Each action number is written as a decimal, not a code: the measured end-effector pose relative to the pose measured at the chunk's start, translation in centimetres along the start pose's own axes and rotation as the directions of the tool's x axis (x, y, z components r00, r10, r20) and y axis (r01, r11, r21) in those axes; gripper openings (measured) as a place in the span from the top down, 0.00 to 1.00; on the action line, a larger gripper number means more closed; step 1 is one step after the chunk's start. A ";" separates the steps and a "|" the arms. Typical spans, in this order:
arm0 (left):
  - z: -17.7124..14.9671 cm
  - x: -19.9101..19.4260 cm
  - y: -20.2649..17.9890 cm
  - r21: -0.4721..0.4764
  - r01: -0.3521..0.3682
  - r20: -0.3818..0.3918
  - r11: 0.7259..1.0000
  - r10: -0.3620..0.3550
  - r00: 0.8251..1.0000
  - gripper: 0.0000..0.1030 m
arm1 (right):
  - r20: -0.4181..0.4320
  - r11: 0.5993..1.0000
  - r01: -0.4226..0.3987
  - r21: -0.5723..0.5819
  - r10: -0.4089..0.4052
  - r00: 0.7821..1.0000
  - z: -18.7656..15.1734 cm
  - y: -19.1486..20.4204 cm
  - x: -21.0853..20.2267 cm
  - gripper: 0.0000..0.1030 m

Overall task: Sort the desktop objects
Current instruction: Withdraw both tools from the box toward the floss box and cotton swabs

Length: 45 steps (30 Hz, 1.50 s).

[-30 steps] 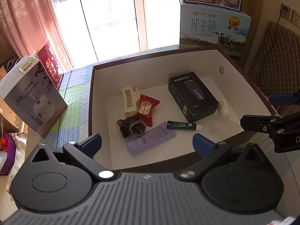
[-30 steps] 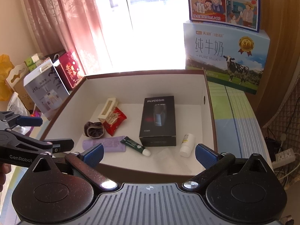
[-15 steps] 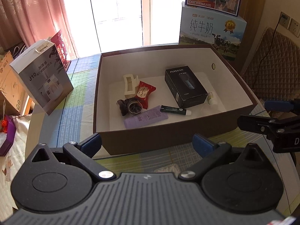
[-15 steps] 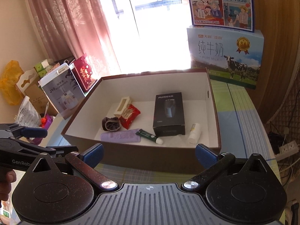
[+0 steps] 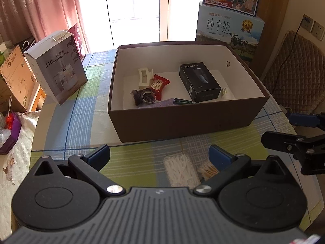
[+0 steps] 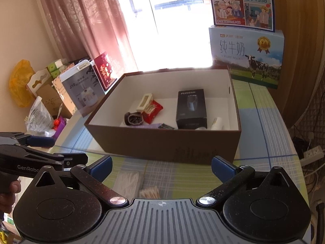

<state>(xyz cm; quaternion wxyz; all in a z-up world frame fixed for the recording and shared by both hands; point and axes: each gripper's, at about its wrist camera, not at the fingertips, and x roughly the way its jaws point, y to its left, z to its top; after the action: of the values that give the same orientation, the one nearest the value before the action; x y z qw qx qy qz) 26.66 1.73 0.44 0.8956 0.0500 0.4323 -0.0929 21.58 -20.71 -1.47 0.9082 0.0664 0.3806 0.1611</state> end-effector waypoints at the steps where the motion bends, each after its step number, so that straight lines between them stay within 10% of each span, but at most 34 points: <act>1: -0.3 -0.2 0.0 -0.001 -0.003 0.000 1.000 0.003 1.000 0.01 | -0.002 1.000 -0.003 -0.001 0.003 1.000 -0.3 0.0 -0.2 0.02; 45: -11.7 -0.1 -1.0 -0.030 -0.057 -0.217 0.998 0.049 0.975 0.01 | -0.250 0.999 -0.028 -0.017 0.023 0.968 -10.1 -0.3 0.3 0.02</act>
<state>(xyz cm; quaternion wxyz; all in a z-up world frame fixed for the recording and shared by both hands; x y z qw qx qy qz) 17.45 2.73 -6.78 0.8461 0.0550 0.5273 -0.0553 14.65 -20.94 -8.82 0.8516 0.0410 0.4893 0.1837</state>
